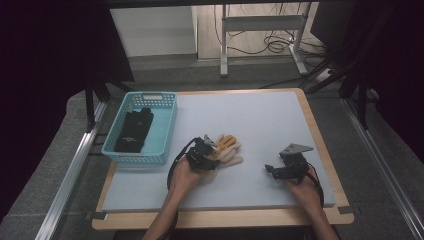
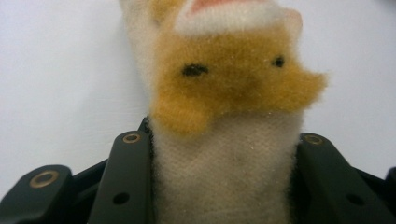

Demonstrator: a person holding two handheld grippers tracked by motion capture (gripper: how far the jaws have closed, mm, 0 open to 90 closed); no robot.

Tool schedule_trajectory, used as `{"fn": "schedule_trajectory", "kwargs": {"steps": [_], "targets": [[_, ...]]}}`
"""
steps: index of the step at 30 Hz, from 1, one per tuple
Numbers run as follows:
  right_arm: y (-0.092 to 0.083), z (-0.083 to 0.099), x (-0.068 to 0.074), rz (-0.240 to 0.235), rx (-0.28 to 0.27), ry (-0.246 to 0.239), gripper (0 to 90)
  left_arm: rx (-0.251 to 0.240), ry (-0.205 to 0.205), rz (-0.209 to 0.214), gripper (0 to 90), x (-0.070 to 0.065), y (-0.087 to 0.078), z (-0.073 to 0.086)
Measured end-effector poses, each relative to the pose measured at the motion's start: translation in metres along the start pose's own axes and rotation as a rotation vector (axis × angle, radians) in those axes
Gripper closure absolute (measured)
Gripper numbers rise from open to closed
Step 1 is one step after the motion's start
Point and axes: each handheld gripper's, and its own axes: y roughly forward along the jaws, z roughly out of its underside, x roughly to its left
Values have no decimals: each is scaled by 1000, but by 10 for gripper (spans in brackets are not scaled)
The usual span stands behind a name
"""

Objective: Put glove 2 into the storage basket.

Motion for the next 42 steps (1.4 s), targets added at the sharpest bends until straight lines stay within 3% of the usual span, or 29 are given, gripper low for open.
{"fn": "schedule_trajectory", "kwargs": {"steps": [9, 11, 12, 28, 35, 42], "targets": [[0, 0, 0, 0, 1, 2, 202, -37, -37, -18, 591, 16, -26, -8], [0, 0, 0, 0, 1, 2, 203, -50, -38, -14, 697, 21, -35, -11], [0, 0, 0, 0, 1, 1, 202, -53, -46, -21, 707, 23, -39, -12], [0, 0, 0, 1, 1, 2, 202, -111, -123, -76, 773, 66, -97, -20], [0, 0, 0, 0, 0, 1, 202, -121, -163, -151, 775, 91, -133, -26], [0, 0, 0, 1, 1, 2, 202, -148, -260, -245, 775, 131, -165, -21]]}}
